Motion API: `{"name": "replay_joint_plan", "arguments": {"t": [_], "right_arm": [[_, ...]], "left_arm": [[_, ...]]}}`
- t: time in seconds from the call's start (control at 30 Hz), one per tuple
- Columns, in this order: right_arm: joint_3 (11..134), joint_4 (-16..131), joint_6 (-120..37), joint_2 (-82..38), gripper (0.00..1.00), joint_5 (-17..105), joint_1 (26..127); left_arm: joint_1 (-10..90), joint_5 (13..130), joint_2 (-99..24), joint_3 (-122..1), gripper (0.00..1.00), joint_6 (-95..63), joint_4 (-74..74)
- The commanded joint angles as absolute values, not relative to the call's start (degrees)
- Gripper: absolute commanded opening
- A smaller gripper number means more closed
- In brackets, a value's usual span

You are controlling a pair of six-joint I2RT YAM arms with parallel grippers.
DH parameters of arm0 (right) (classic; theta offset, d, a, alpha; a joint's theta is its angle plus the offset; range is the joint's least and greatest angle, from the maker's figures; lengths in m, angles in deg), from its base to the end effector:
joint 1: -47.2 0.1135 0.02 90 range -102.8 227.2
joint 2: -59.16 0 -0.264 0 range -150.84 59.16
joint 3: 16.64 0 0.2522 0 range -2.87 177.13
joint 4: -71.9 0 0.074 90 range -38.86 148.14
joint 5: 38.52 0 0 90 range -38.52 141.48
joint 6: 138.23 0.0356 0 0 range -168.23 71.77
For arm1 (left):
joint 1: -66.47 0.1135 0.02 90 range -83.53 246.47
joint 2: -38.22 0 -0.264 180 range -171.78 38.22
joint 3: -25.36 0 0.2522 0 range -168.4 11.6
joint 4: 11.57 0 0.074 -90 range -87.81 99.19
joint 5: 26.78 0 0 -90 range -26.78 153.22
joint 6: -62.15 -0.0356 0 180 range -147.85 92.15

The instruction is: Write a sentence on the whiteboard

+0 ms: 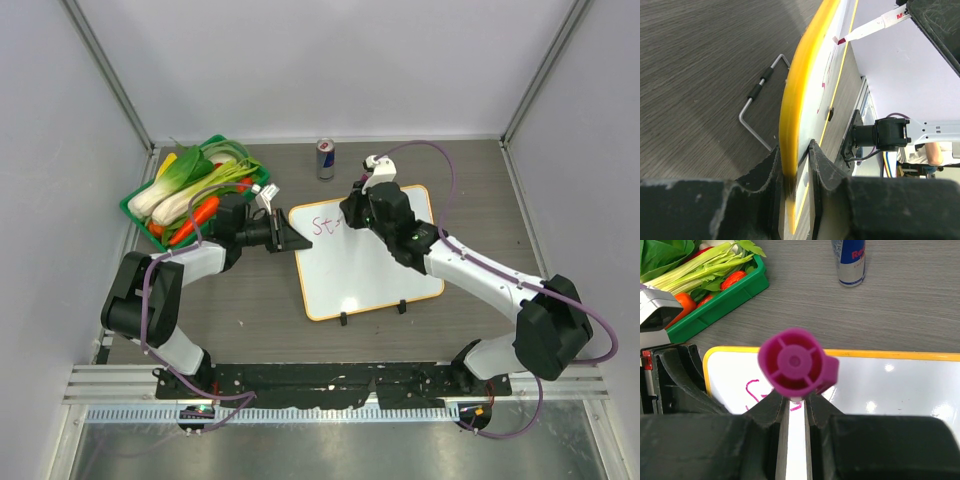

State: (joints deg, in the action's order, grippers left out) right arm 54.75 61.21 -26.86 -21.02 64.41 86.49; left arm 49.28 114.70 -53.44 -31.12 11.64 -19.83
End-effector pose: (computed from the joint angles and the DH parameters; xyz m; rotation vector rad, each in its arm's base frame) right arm 0.2579 0.2007 0.2988 -0.1477 1.9279 0.4996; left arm 0.2970 -0.1210 0.1885 0.2038 2.1828 -1.5045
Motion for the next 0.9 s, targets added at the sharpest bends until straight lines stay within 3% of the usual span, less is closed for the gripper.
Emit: {"name": "replay_joint_plan", "arguments": {"t": [0.0,0.87], "right_arm": [[54.70,60.86,-26.87,-21.35,0.01,63.43,86.31],[50.83,59.37,-26.87,-19.15,0.01,66.07,86.31]], "left_arm": [[47.13,112.26,-54.86,-30.67,0.00,6.25,-15.21],[47.04,112.26,-54.94,-30.76,0.00,6.26,-15.21]]}}
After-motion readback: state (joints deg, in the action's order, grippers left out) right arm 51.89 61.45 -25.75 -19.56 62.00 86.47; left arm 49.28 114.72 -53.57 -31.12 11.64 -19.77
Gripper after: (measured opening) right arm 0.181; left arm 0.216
